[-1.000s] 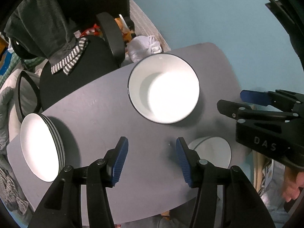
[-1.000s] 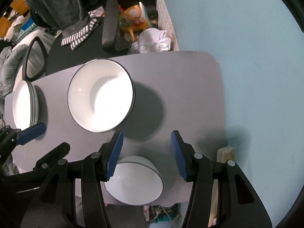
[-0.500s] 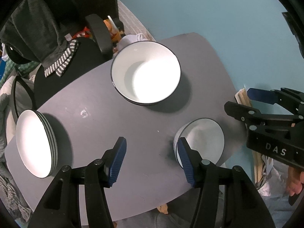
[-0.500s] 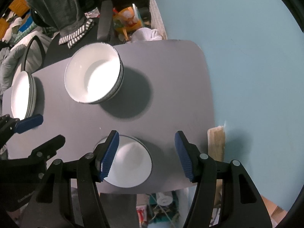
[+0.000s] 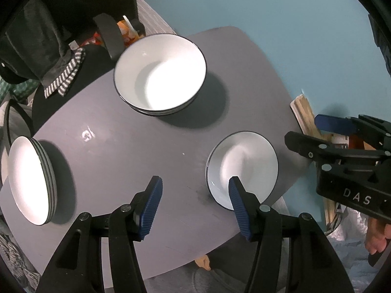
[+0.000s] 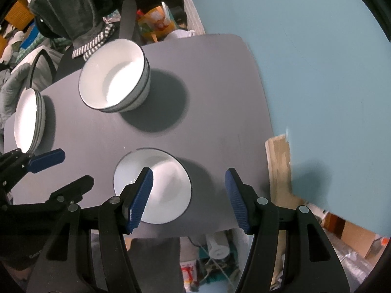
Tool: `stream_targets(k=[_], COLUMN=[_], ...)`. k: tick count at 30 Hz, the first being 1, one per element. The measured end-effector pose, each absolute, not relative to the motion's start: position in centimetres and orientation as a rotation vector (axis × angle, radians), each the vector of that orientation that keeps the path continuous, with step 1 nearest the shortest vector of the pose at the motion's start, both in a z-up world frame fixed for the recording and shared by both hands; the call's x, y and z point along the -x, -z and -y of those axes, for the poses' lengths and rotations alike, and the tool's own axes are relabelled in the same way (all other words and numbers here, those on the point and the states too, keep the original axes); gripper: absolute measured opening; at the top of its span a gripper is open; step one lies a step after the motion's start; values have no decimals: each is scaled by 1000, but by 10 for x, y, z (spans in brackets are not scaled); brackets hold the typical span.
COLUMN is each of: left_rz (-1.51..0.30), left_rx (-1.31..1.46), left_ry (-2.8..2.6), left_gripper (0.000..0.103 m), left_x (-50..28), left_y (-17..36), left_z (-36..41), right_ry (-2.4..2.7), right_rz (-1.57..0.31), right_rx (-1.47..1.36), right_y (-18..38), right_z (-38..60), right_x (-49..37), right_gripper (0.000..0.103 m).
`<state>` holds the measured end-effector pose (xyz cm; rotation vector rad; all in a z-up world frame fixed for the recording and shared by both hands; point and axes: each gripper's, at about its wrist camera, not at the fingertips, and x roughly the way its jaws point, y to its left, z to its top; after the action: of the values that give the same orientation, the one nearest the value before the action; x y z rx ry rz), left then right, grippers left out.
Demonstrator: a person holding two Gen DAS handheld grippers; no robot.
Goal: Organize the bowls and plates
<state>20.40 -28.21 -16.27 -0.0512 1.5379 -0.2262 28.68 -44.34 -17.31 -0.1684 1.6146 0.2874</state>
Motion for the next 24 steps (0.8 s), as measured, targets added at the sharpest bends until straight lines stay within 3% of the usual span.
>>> stream_targets(k=[24], left_rz=[-1634], left_rx=[99], left_ry=[230], left_gripper=[58], left_x=[-205], left_y=[228], left_z=[292], right_ry=[-284], right_rz=[-1687], right_rx=[9], right_y=[257], right_z=[468], right_x=[-264], right_gripper=[61])
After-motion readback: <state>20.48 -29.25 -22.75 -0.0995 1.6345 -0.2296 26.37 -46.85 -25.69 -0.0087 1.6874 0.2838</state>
